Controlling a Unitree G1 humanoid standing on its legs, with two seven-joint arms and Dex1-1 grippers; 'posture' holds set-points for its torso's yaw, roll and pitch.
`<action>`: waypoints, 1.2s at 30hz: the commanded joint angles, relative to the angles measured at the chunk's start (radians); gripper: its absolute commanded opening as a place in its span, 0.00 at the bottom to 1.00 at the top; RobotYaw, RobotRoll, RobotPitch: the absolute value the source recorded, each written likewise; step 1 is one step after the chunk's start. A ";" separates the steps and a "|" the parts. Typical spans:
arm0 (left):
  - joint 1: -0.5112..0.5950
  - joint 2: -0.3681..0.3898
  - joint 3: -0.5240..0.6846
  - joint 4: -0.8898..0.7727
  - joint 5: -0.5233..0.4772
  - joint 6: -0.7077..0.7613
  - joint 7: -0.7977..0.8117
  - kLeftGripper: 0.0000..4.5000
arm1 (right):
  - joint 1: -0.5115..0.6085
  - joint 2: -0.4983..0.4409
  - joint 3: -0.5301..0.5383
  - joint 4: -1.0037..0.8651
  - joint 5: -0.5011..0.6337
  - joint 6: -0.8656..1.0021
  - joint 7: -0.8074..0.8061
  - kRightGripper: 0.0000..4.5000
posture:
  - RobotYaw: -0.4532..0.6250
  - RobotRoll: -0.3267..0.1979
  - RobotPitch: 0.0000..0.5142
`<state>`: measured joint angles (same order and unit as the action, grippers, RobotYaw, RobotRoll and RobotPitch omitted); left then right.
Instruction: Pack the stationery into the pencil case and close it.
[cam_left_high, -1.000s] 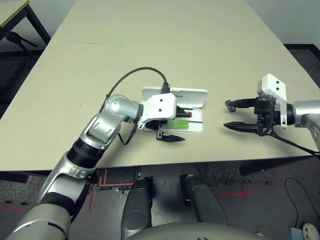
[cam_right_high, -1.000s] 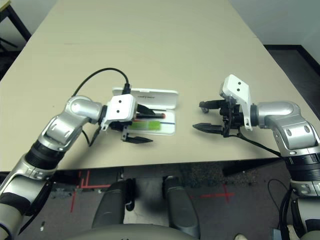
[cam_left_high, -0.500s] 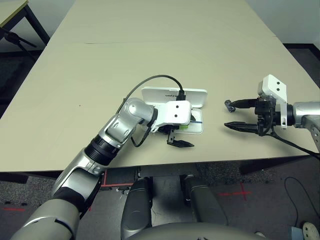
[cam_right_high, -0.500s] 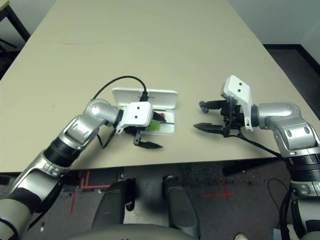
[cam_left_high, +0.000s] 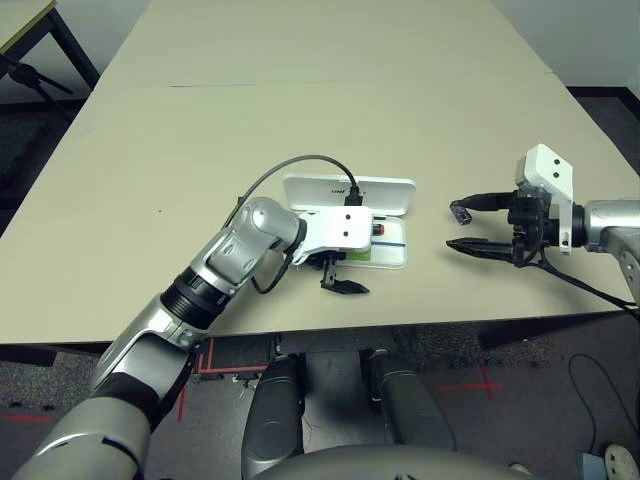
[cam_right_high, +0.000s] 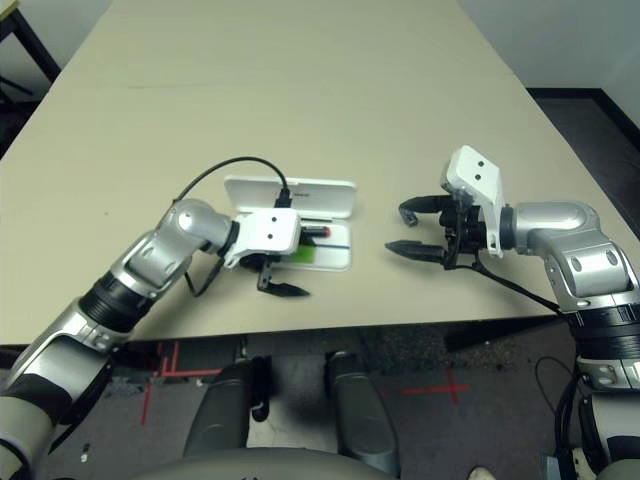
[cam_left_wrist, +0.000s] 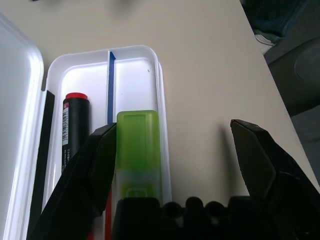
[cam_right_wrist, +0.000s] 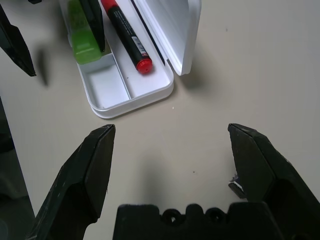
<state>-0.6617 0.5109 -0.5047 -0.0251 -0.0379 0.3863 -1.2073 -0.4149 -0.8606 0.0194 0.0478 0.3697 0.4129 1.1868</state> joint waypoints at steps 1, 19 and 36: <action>0.004 0.019 0.024 -0.039 -0.010 0.017 -0.007 1.00 | -0.005 0.004 -0.002 0.018 -0.012 -0.014 0.004 1.00 | 0.35 0.62 0.37; 0.088 0.218 0.310 -0.172 -0.153 -0.030 -0.024 1.00 | -0.004 -0.046 -0.049 -0.020 0.021 0.100 -0.006 1.00 | 0.36 0.62 0.35; 0.215 0.401 0.449 -0.349 -0.246 0.045 -0.007 1.00 | -0.047 -0.052 -0.071 -0.112 0.018 0.612 -0.320 1.00 | 0.37 0.62 0.35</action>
<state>-0.4579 0.8928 -0.0586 -0.3470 -0.2729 0.4239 -1.2173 -0.4544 -0.9266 -0.0601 -0.0678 0.3917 0.9852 0.8967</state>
